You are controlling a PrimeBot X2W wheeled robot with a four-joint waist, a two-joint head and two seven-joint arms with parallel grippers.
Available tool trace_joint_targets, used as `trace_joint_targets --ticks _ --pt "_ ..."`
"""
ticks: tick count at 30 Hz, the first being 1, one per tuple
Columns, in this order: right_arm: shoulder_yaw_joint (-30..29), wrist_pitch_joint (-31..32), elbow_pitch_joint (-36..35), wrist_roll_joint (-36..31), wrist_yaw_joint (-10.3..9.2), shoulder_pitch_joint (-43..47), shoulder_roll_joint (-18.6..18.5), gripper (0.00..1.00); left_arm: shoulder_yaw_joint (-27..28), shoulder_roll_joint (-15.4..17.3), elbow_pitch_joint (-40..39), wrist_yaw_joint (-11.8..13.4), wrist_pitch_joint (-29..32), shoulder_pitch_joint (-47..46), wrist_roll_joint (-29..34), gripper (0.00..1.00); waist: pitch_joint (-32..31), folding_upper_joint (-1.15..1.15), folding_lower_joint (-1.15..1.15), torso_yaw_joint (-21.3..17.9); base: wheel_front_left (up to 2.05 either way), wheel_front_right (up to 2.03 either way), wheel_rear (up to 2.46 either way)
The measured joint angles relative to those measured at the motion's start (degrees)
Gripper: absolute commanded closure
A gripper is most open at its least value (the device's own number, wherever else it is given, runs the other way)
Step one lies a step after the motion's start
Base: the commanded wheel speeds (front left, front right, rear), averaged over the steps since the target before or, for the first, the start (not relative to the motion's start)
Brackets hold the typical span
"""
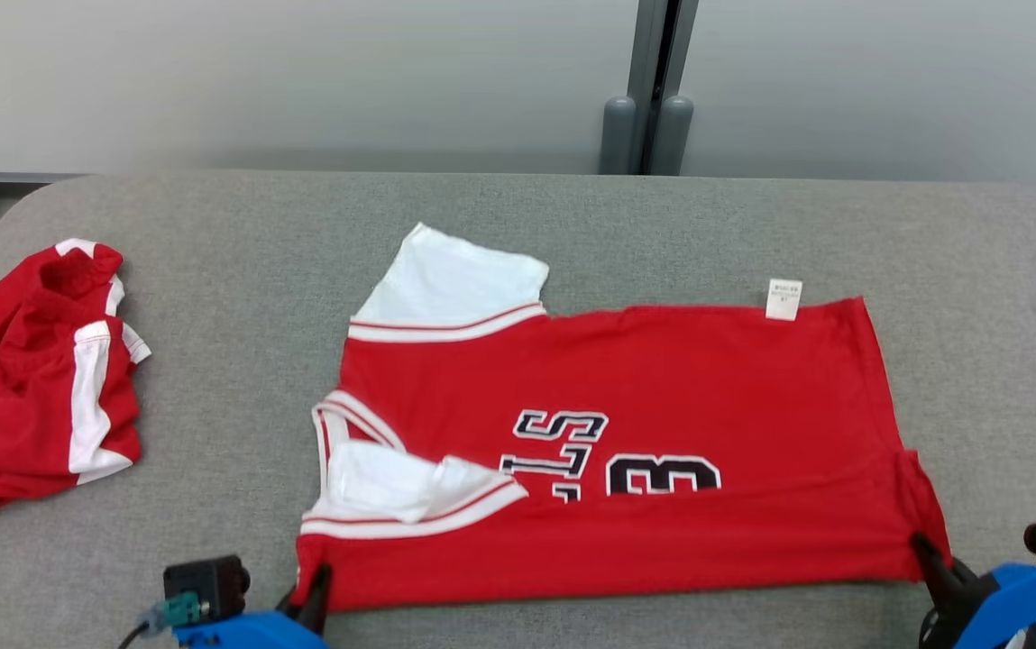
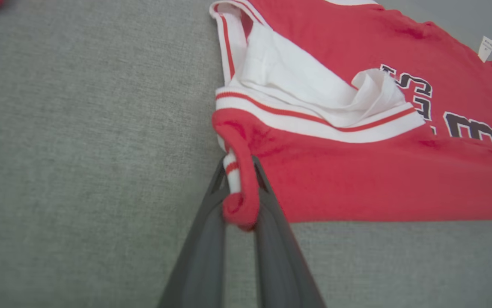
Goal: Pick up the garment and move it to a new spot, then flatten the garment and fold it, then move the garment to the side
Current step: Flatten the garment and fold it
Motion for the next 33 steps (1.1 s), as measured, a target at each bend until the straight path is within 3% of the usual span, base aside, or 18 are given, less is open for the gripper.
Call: trace_joint_targets --ticks 3,5,6,14,19,22,23,26,29,33 --pt "-0.5 0.1 0.2 0.3 0.00 1.7 0.0 1.00 0.0 0.7 -3.6 2.0 1.4 3.3 -0.9 1.00 -0.6 0.00 0.00 0.0 0.00 0.00 0.00" --pt "-0.7 0.1 0.4 0.3 0.00 2.3 0.0 0.31 -0.1 1.2 -5.0 2.7 1.6 4.3 -0.9 0.45 -0.9 0.00 0.00 0.0 0.00 0.00 0.00" --pt "-0.7 0.2 0.5 0.2 0.00 2.3 0.0 0.00 -0.2 1.4 -5.4 2.9 1.7 4.5 -0.9 0.00 -1.1 0.00 0.00 0.0 0.00 0.00 0.00" --pt "0.2 2.3 -2.0 -1.9 -0.02 2.1 0.0 0.00 -0.4 2.6 -7.5 2.8 2.2 4.0 -0.2 0.00 -2.5 0.01 0.00 -0.8 0.00 0.00 0.00" --pt "1.2 5.3 -6.4 -6.2 -0.02 -2.1 0.0 0.00 -0.3 4.6 -8.3 0.3 5.4 -1.9 0.2 0.00 -1.8 0.01 0.00 -1.8 0.00 0.00 0.00" --pt "2.5 7.2 -7.6 -7.3 -0.02 -6.9 -0.1 0.00 -0.6 7.0 -7.4 -3.1 9.5 -7.7 0.3 0.00 -0.7 0.01 0.01 -2.8 0.00 0.00 0.00" --pt "4.0 8.5 -7.4 -8.0 -0.02 -10.0 -0.3 0.00 -0.2 7.9 -6.3 -5.8 11.7 -12.3 -0.1 0.00 0.5 0.01 0.01 -3.5 0.00 0.00 0.00" --pt "7.7 10.9 -6.3 -7.7 -0.02 -15.8 -1.6 0.00 1.1 8.2 -3.2 -9.2 15.8 -18.6 -2.9 0.00 3.2 0.01 0.01 -5.2 0.00 0.00 0.00" --pt "13.9 13.7 -3.1 -6.0 -0.01 -26.9 -3.7 0.00 2.8 12.3 2.0 -13.4 23.1 -29.6 -4.3 0.00 9.4 0.02 0.04 -8.8 0.00 0.00 0.00" --pt "18.1 14.3 0.5 -5.0 -0.02 -35.1 -5.2 0.00 4.0 14.0 4.0 -14.4 27.0 -36.5 -4.8 0.00 14.8 0.03 0.02 -11.7 0.00 0.00 0.00"
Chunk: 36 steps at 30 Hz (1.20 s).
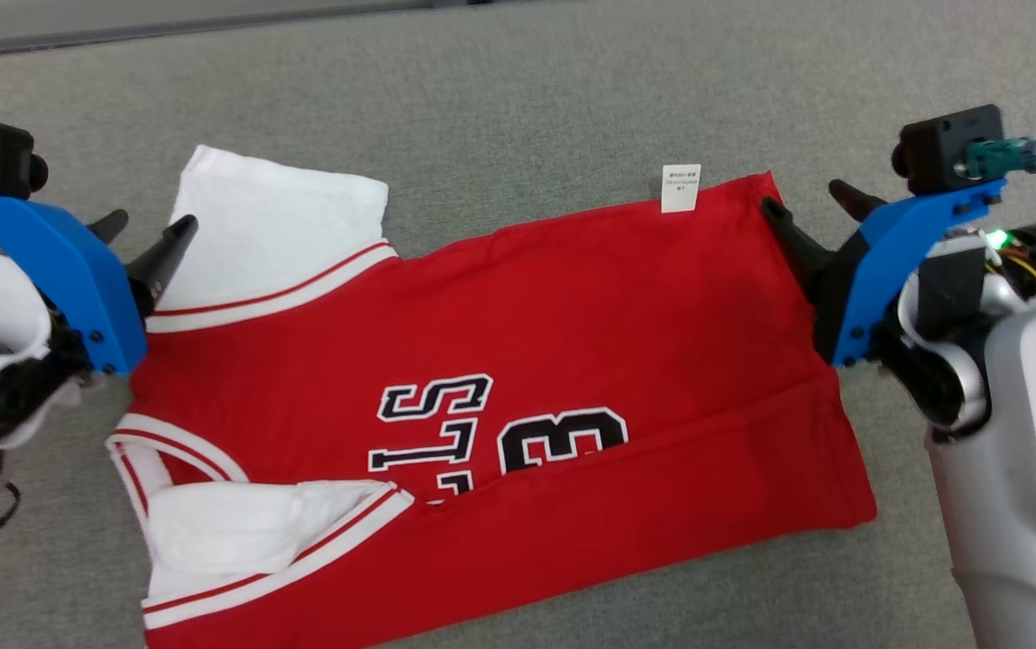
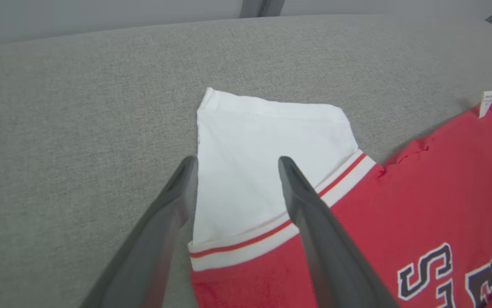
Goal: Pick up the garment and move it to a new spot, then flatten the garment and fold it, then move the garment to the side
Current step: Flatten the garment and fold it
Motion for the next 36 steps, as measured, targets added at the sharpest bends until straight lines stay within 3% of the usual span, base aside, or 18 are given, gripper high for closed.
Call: trace_joint_targets --ticks 8,20,21,22,23,36 --pt "7.3 -2.4 6.3 1.5 0.00 -10.8 -0.7 0.00 -0.6 4.4 2.0 -0.4 4.5 -7.7 3.9 0.00 7.7 0.00 0.00 -4.0 0.00 0.00 0.00" --pt "10.6 -7.1 12.3 4.3 0.01 -14.6 -0.6 0.00 -0.8 5.9 3.7 0.8 5.5 -10.8 6.0 0.00 11.6 -0.02 -0.02 -7.2 0.00 0.00 0.00" --pt "10.7 -7.2 12.9 4.3 0.01 -14.7 -0.8 0.00 -1.0 6.1 3.9 0.9 6.0 -10.9 6.3 0.14 11.7 -0.02 -0.02 -7.3 0.00 0.00 0.00" --pt "11.0 -7.1 13.4 4.5 0.01 -14.9 -0.9 0.00 -1.0 6.1 4.0 1.4 6.7 -11.0 6.3 0.85 11.9 -0.02 -0.03 -7.4 0.00 0.00 0.00" --pt "11.2 -7.0 13.7 4.6 0.01 -15.3 -1.1 0.00 -1.1 6.2 4.0 1.6 7.1 -11.1 6.4 1.00 12.0 -0.03 -0.03 -7.4 0.00 0.00 0.00" --pt "14.6 1.0 17.6 6.3 0.00 -19.8 -4.5 0.00 -1.9 5.1 2.1 2.1 6.8 -11.8 6.6 1.00 13.1 -0.04 -0.02 -5.0 0.00 0.00 0.00"
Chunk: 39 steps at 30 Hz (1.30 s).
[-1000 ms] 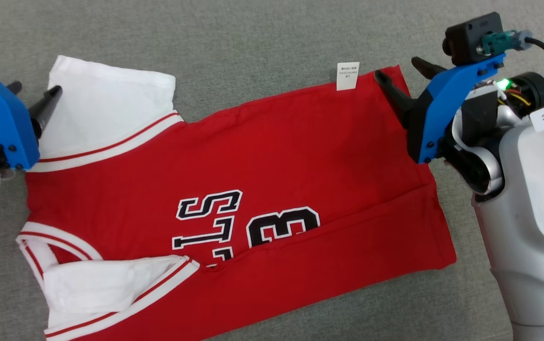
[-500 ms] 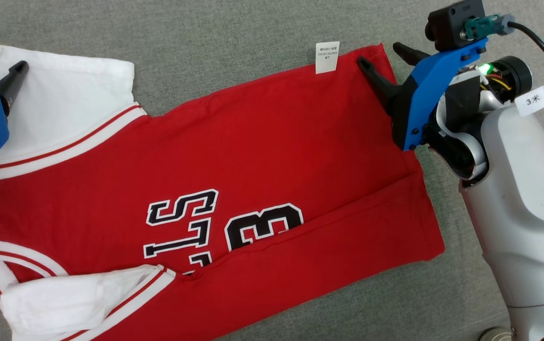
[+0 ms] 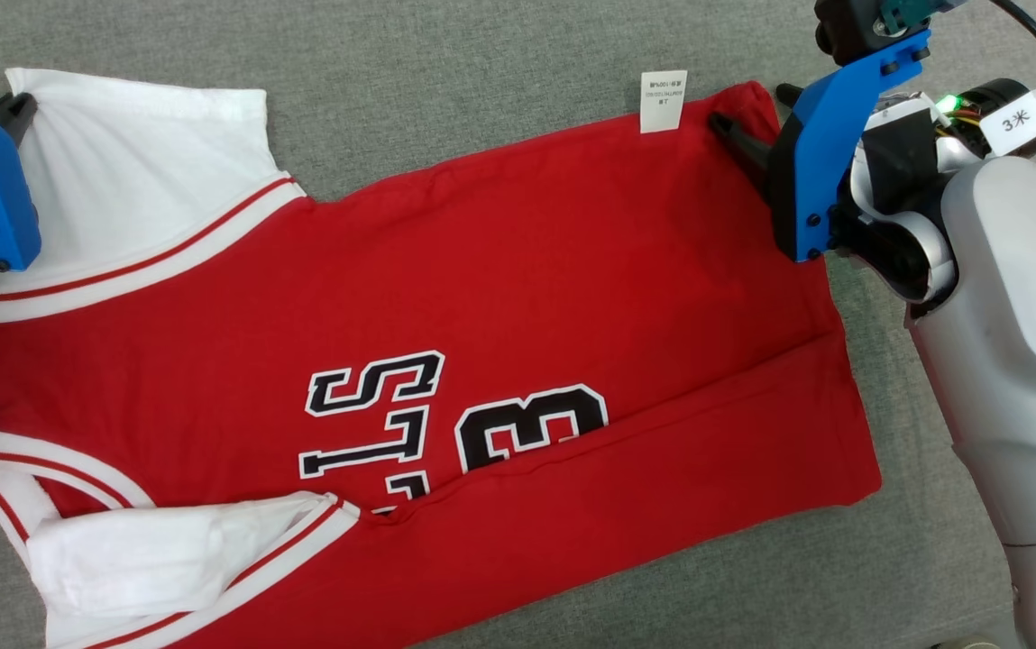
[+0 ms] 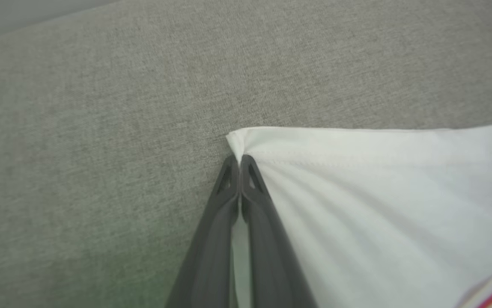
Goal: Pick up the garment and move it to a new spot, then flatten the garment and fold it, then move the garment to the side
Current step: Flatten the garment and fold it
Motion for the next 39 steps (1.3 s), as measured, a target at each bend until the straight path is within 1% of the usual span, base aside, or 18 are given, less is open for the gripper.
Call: trace_joint_targets --ticks 1,2,3,4,9,12,13,14,18,22,25,31,35,39 --pt "0.3 0.2 -0.1 0.2 0.00 0.0 -0.4 0.09 -0.1 -0.2 0.1 0.0 -0.2 0.0 0.0 1.00 0.0 0.00 0.00 0.2 0.00 0.00 0.00" --pt "0.7 0.2 -0.2 0.3 0.00 0.0 -0.6 0.24 -0.1 -0.5 0.1 -0.1 -0.5 0.0 0.0 1.00 0.0 0.00 0.00 0.4 0.00 0.00 0.00" --pt "0.8 0.1 -0.2 0.3 0.00 0.0 -0.8 0.65 -0.1 -0.9 0.2 -0.1 -1.1 0.0 0.0 1.00 -0.1 0.00 0.00 0.6 0.00 0.00 0.00" --pt "0.9 -0.1 -0.2 0.3 0.01 0.0 -1.0 1.00 -0.1 -1.3 0.4 -0.3 -1.9 0.0 -0.1 1.00 -0.2 0.00 0.00 0.8 0.00 0.00 0.00" --pt "0.6 -3.2 -0.1 0.0 0.01 1.0 -1.7 1.00 0.0 -3.8 1.3 -1.5 -6.9 1.6 -0.5 1.00 -1.8 0.01 0.02 2.2 0.00 0.00 0.00" --pt "0.3 -5.1 -0.3 -0.4 0.01 1.9 -2.4 1.00 0.7 -5.5 1.2 -2.7 -12.4 2.9 -0.6 1.00 -3.7 0.01 0.02 3.3 0.00 0.00 0.00" --pt "0.3 -5.1 -0.3 -0.4 0.01 1.9 -2.4 1.00 0.7 -5.5 1.2 -2.7 -12.4 2.9 -0.6 1.00 -3.7 0.01 0.02 3.3 0.00 0.00 0.00" --pt "-0.6 -6.4 -0.3 -0.5 0.01 2.8 -2.9 1.00 1.2 -6.7 0.8 -3.7 -16.7 3.9 -0.6 1.00 -5.2 0.01 0.01 4.2 0.00 0.00 0.00" --pt "-2.0 -7.2 0.2 -0.6 0.01 5.7 -3.7 1.00 1.1 -8.5 -0.5 -5.6 -22.8 8.2 -1.1 1.00 -8.1 0.00 0.00 6.0 0.00 0.00 0.00" --pt "-3.0 -8.8 0.5 -0.9 0.01 8.9 -4.6 1.00 0.9 -10.1 -2.4 -6.6 -28.1 13.2 -1.8 1.00 -11.2 0.00 0.00 8.1 0.00 0.00 0.00" --pt "-4.2 -9.4 0.9 -0.9 0.01 12.0 -5.2 1.00 1.0 -11.7 -4.5 -6.7 -30.9 17.9 -3.8 1.00 -13.6 0.00 -0.01 9.7 0.00 0.00 0.00" --pt "-6.2 -11.6 0.1 -1.4 0.01 18.1 -6.9 1.00 -0.2 -13.2 -9.0 -6.5 -34.8 27.6 -5.3 1.00 -18.1 0.00 -0.01 12.5 0.00 0.00 0.00" --pt "-7.2 -11.7 0.1 -2.9 0.01 21.8 -8.0 1.00 -0.1 -14.1 -12.6 -5.1 -37.4 34.0 -7.3 1.00 -20.3 0.00 -0.01 13.7 0.00 0.00 0.00" --pt "-7.8 -11.1 -0.7 -3.6 0.01 25.2 -8.8 1.00 -0.3 -13.9 -16.1 -3.0 -38.8 39.8 -7.9 1.00 -21.7 0.00 -0.01 14.7 0.00 0.00 0.00"
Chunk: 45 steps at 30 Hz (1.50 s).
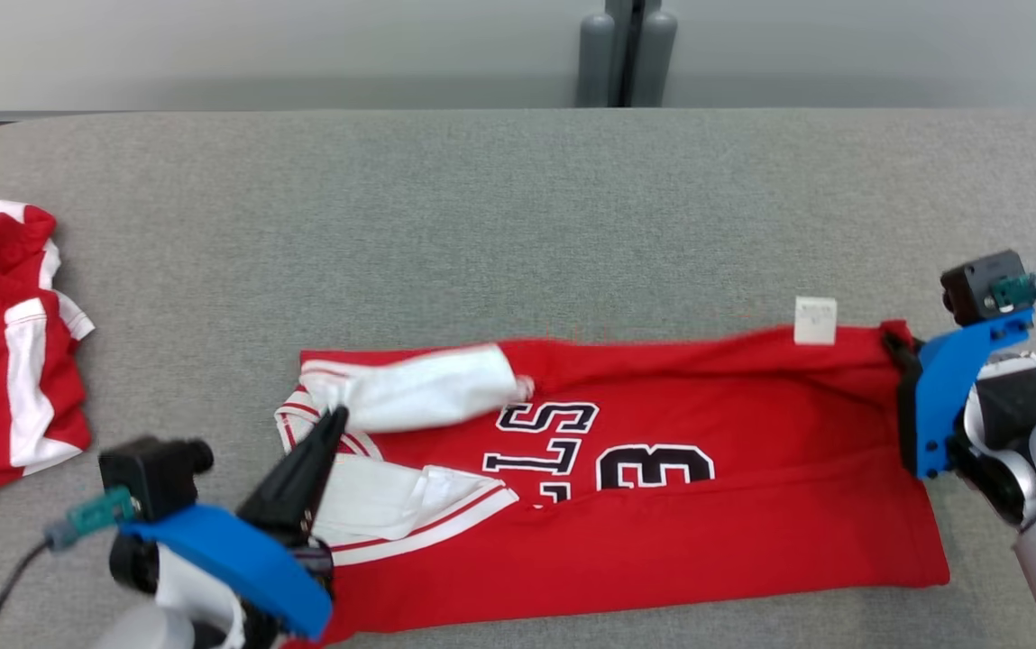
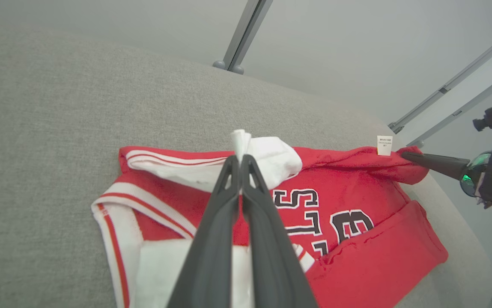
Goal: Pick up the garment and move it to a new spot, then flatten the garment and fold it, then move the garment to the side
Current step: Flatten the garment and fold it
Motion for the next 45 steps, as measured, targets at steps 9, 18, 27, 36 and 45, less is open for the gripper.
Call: trace_joint_targets --ticks 9,18,27,36,45 --pt "0.2 0.3 -3.1 0.3 0.00 5.3 -2.0 1.00 -0.2 -0.5 -7.5 4.8 -0.8 8.8 -2.8 1.00 -1.4 0.01 0.01 1.8 0.00 0.00 0.00" --pt "-0.1 1.3 -5.5 -0.1 0.00 8.7 -4.0 0.00 -0.4 -0.4 -9.5 7.1 0.0 12.7 -4.4 1.00 -1.7 0.01 0.01 2.4 0.00 0.00 0.00" --pt "-4.7 -1.1 -6.9 -0.3 0.00 11.9 -2.8 0.00 -1.0 -0.2 -6.3 8.0 -0.8 13.2 -3.0 0.00 -2.7 0.02 0.02 2.6 0.00 0.00 0.00" --pt "-14.5 -8.1 -12.6 0.1 0.00 18.2 3.7 0.00 1.6 -2.6 -1.2 8.1 -10.9 12.1 1.9 0.00 -5.2 0.02 0.01 3.2 0.00 0.00 0.00" --pt "-20.5 -16.1 -17.1 -2.3 -0.01 23.4 13.0 0.00 4.9 -5.3 6.0 9.0 -13.9 6.6 12.7 0.00 -6.8 0.01 0.01 2.9 0.00 0.00 0.00"
